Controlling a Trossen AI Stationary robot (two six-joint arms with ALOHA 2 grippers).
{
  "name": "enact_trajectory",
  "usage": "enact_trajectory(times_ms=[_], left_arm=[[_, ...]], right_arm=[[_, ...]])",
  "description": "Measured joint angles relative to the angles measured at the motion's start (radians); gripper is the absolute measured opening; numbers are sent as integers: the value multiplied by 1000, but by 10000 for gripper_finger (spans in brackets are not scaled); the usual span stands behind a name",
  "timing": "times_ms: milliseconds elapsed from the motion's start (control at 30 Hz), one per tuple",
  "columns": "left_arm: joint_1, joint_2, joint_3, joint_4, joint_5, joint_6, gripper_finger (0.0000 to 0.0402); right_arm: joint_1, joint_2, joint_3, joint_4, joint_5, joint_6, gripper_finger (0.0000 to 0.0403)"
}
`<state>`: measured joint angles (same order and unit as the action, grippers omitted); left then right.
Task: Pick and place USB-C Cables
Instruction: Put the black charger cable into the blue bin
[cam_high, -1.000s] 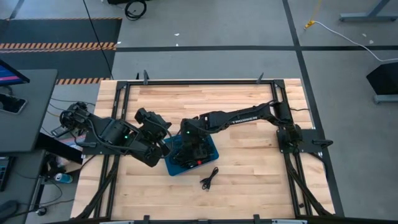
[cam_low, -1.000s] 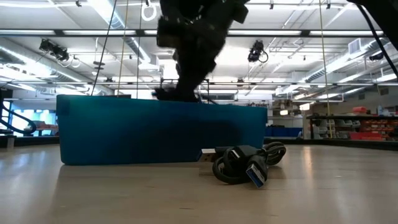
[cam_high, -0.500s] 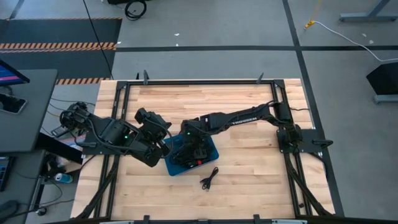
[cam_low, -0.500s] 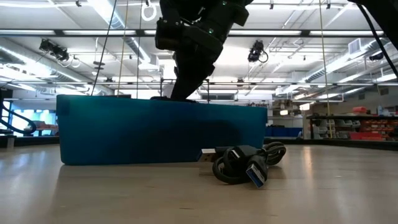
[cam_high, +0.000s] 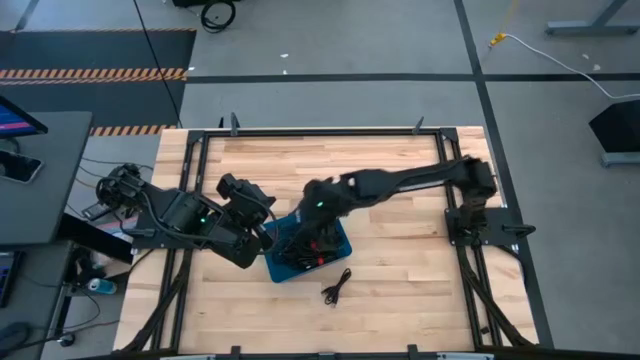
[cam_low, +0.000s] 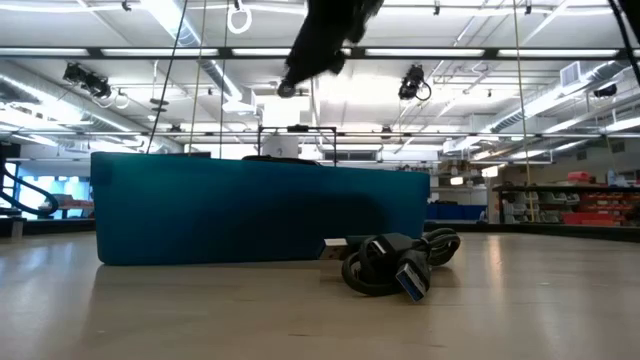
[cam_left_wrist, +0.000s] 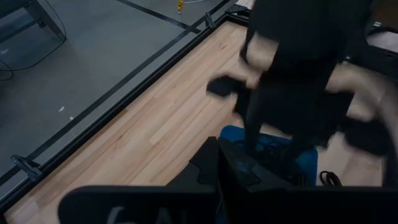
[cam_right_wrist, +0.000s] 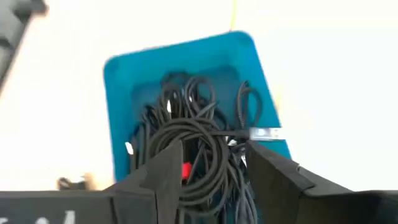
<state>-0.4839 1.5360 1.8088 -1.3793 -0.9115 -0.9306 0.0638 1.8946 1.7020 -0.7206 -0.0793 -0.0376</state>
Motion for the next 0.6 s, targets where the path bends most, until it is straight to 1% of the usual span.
enact_trajectory(times_ms=[167,267,433,600], left_arm=[[0,0,0,-1,0,1,5],[0,0,0,-1,0,7,5],[0,0,0,-2,3,27,5],[0,0,0,-1,2,28,5]], right_arm=[[24,-114,0,-84,-51,77,180],[60,-157,2,-156,-53,85,180],[130,-174,2,-260,-43,83,180],[182,-159,-1,-337,17,81,180]])
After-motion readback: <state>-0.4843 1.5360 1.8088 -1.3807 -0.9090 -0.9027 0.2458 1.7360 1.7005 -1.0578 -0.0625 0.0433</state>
